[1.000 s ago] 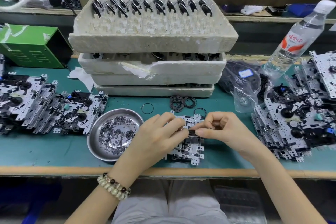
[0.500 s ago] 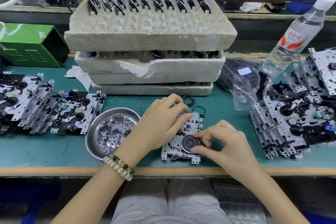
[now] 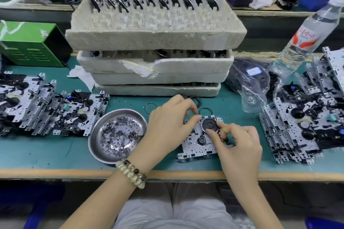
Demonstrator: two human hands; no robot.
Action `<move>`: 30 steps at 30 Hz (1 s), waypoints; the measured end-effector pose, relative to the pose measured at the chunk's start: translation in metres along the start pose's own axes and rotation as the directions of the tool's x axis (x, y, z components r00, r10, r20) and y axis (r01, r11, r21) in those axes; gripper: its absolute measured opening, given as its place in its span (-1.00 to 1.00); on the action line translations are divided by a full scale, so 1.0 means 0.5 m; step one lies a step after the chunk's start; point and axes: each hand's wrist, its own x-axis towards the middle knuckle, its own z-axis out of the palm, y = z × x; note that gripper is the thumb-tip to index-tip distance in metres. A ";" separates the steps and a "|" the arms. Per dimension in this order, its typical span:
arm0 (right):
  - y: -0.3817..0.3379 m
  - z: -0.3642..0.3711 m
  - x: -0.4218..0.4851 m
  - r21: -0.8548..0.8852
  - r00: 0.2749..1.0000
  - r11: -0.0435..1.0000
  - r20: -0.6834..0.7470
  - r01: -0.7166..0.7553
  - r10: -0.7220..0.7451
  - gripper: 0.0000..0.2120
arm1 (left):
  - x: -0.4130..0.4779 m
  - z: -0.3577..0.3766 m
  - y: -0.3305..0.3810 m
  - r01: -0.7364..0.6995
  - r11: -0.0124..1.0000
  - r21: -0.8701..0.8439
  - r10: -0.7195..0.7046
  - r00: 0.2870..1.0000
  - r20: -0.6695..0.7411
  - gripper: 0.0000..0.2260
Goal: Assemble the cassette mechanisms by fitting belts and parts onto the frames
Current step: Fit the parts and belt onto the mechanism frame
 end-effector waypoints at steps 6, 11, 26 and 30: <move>-0.008 -0.013 -0.010 -0.121 0.997 0.991 0.061 0.061 -0.053 -0.79 | 0.050 0.027 0.044 -0.021 1.000 0.019 0.018 0.990 0.141 -0.90; -0.023 -0.025 -0.030 -0.068 0.974 0.989 0.193 0.131 -0.116 -0.73 | 0.061 0.025 0.035 -0.045 0.999 -0.013 0.047 0.986 0.159 -0.92; -0.028 -0.032 -0.032 -0.236 0.852 0.835 0.313 0.497 -0.419 -0.69 | 0.062 0.026 0.033 -0.151 0.988 -0.032 0.155 0.974 0.166 -0.94; 0.005 -0.054 -0.025 -0.125 0.956 0.966 0.215 0.228 -0.198 -0.74 | 0.058 0.028 0.031 -0.275 0.961 -0.010 0.272 0.945 0.180 -0.91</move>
